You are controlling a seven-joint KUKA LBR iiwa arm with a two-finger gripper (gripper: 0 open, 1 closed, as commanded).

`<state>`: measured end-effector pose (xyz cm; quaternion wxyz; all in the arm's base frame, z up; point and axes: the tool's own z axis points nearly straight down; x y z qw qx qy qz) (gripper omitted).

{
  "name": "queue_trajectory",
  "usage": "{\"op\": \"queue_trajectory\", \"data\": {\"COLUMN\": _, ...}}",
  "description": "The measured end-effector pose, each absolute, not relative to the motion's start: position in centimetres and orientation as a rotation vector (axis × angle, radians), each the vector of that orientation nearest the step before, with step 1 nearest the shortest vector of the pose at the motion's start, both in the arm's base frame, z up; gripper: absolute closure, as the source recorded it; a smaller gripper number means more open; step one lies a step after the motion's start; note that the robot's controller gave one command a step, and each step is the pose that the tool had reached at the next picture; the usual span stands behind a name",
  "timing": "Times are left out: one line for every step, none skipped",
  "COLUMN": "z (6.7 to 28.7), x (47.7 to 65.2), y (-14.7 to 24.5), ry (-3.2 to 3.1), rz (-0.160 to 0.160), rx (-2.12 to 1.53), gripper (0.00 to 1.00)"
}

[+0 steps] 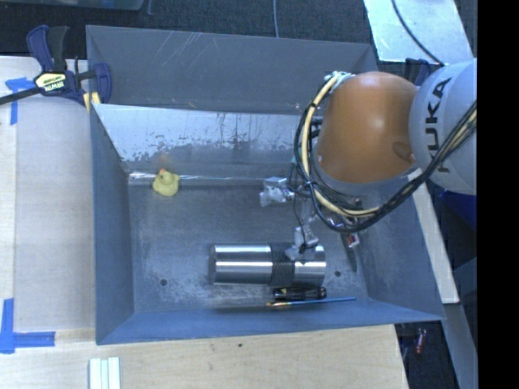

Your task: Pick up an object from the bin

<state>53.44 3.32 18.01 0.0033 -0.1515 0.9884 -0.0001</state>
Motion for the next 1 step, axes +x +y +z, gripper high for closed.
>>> {"op": "queue_trajectory", "data": {"z": 15.45, "x": 61.21, "y": 1.87, "ry": 3.056, "rz": 0.003, "rx": -0.66, "gripper": 0.0}}
